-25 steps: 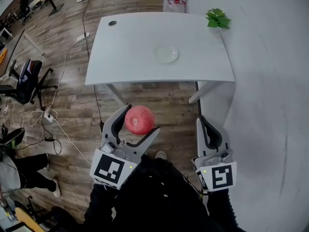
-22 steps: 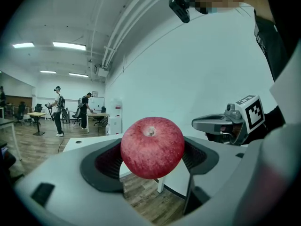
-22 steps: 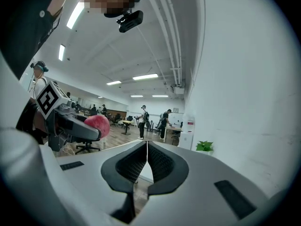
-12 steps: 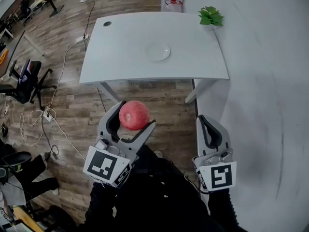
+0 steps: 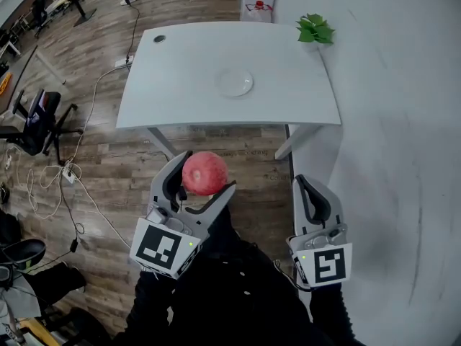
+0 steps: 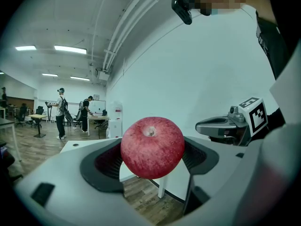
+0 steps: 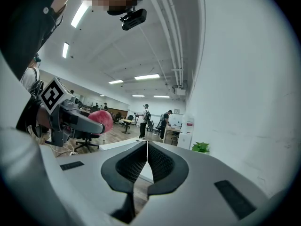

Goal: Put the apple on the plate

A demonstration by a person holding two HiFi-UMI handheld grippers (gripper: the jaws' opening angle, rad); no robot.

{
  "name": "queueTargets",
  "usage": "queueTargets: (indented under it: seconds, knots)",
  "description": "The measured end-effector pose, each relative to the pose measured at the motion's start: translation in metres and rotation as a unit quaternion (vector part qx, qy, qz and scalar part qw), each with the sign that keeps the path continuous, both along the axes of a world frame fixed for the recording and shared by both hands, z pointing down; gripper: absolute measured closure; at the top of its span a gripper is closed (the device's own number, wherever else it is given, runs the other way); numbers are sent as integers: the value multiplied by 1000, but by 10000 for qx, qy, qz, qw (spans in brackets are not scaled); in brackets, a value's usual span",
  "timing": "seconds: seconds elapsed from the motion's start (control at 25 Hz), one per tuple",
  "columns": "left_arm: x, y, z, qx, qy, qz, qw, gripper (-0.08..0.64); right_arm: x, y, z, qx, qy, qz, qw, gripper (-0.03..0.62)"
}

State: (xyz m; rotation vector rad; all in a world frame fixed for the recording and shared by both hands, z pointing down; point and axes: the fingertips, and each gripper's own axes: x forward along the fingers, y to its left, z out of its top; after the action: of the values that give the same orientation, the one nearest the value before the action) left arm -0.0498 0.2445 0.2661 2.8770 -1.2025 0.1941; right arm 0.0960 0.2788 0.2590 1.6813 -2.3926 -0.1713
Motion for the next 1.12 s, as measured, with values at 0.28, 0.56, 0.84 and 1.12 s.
queueTargets:
  seconds: [0.28, 0.56, 0.84, 1.12]
  knots:
    - [-1, -42, 5, 36, -50, 55, 10000, 190, -6, -43, 2, -9, 38, -21, 10000, 549]
    - [-3, -101, 4, -331, -56, 121, 9994, 190, -15, -103, 1, -81, 29, 37, 10000, 551]
    - [-8, -169, 4, -397, -20, 187, 9990, 190, -19, -167, -4, -139, 63, 119, 9998, 551]
    - [-11, -227, 3, -373, -44, 306, 9988, 190, -24, -223, -3, -188, 89, 220, 9995, 549]
